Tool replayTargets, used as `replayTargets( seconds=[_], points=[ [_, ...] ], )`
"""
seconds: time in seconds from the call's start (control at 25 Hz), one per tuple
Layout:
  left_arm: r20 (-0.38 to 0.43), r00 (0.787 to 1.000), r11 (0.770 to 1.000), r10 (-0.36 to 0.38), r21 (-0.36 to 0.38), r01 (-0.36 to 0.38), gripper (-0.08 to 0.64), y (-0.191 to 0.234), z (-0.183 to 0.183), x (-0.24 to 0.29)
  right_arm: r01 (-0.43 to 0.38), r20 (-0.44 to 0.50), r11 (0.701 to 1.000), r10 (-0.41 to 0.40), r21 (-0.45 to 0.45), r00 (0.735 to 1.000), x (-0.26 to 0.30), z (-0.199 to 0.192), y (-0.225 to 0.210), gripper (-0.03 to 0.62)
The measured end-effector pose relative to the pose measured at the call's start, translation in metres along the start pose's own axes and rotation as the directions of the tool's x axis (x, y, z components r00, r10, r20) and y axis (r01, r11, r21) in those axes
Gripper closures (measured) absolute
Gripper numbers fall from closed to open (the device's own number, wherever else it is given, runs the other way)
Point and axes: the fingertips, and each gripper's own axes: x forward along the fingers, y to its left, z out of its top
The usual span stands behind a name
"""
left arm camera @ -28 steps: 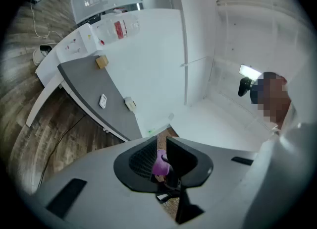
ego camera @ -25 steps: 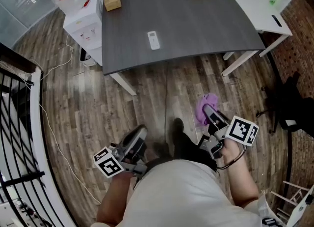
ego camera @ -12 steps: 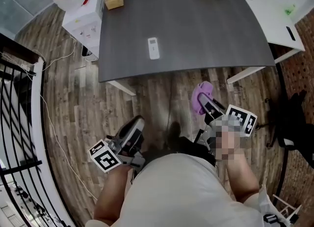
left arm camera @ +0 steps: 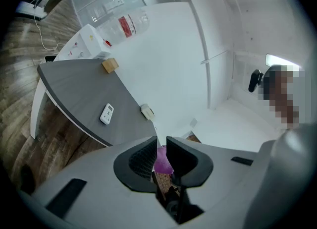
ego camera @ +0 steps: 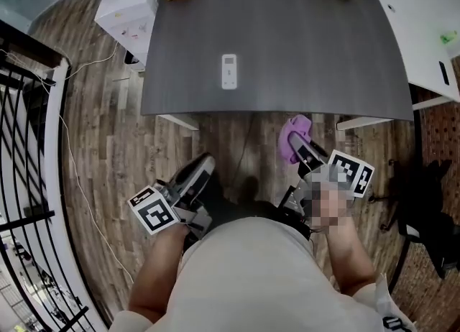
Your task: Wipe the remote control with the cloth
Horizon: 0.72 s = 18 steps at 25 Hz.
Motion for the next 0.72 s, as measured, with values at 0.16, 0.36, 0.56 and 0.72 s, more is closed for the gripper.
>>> replayTargets(
  seconds=[0.16,0.36,0.56,0.72],
  points=[
    [-0.023,0.999,1.000,0.027,-0.009,-0.027,0.499,0.026,0.017,0.018,0.018,-0.015,1.000,-0.018,0.002,1.000,0.025,0.007,-0.005,0.492],
    [-0.106,0.993,0.997,0.050,-0.049,-0.055,0.499,0.074,0.041,0.045,0.064,-0.024,0.998,-0.064,-0.023,0.998,0.067,0.016,-0.002,0.492],
    [-0.234,0.965,0.989,0.121,-0.048,-0.136,0.497,0.132,0.055,0.080,0.118,-0.097,0.986,-0.129,-0.117,0.987,0.115,0.016,0.002,0.492],
    [-0.333,0.931,0.982,0.152,-0.055,-0.180,0.486,0.168,0.057,0.102,0.147,-0.135,0.977,-0.168,-0.157,0.976,0.151,0.015,0.005,0.492]
  ],
)
